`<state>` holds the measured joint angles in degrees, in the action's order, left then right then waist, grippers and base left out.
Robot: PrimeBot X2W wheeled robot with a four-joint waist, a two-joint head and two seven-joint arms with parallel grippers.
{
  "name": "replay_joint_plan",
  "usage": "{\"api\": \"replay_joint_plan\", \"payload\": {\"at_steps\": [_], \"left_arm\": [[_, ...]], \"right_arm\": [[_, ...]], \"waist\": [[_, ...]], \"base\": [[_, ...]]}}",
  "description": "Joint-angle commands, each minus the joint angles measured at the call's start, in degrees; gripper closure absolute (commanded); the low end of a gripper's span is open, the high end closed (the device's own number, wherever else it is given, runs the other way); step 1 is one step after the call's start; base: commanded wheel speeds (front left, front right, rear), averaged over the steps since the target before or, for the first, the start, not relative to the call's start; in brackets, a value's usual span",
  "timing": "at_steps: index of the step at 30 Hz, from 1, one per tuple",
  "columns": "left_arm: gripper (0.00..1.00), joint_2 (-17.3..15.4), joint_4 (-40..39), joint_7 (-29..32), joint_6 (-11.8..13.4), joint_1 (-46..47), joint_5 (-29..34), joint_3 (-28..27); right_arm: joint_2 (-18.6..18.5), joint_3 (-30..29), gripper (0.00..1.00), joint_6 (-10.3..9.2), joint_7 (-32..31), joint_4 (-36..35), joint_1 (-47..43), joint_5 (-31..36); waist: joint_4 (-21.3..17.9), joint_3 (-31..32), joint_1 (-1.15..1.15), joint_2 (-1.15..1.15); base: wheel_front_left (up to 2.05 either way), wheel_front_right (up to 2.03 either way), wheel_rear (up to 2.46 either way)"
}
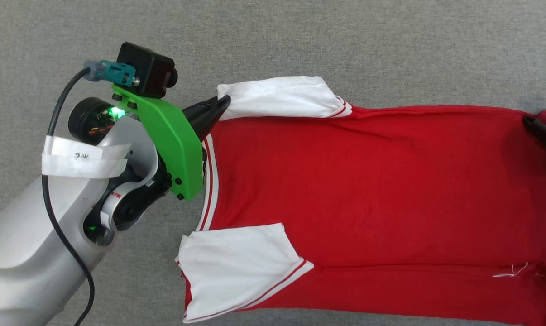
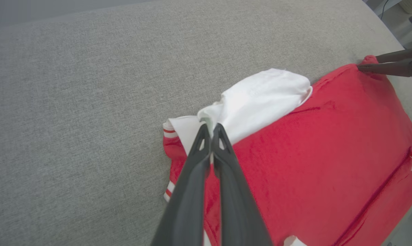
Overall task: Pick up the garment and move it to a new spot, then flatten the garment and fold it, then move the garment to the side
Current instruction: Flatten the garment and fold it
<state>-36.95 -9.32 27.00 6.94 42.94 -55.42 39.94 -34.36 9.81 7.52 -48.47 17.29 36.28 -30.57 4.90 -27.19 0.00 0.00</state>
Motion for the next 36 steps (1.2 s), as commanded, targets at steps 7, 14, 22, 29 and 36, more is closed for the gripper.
{"api": "replay_joint_plan", "payload": {"at_steps": [7, 14, 22, 29, 36], "left_arm": [[1.0, 0.21, 3.13, -2.18, -0.36, -1.93, 0.27, -0.44], [1.0, 0.83, 6.61, -5.2, -0.54, -4.45, -0.41, -0.92], [1.0, 1.35, 8.73, -10.22, 0.14, -10.55, -1.2, -1.33], [1.0, 0.96, 6.85, -12.13, 2.12, -16.45, -1.85, -0.9], [1.0, -0.03, 4.86, -12.53, 4.03, -22.04, -1.94, 0.58]], "right_arm": [[1.2, 1.21, 1.0, -0.03, 8.38, 3.88, -0.72, -1.74], [2.49, -1.11, 1.0, -0.03, 19.58, 5.91, -2.69, -3.43], [3.45, -1.99, 1.0, -0.03, 31.66, 6.18, -11.21, -6.96], [3.89, -2.67, 1.0, -0.03, 40.39, 4.42, -17.8, -8.58], [3.83, -3.78, 1.0, -0.03, 45.31, 1.79, -23.62, -10.18]], "waist": [[-0.01, 2.01, 0.0, 0.0], [-0.72, 6.61, 0.0, 0.0], [-1.06, 13.11, 0.0, 0.0], [-0.83, 16.13, 0.0, 0.0], [-0.45, 18.09, 0.0, 0.0]], "base": [[0.0, 0.0, 0.0], [0.0, 0.0, 0.0], [0.0, 0.0, 0.0], [0.0, 0.0, 0.0], [0.0, 0.0, 0.0]]}}
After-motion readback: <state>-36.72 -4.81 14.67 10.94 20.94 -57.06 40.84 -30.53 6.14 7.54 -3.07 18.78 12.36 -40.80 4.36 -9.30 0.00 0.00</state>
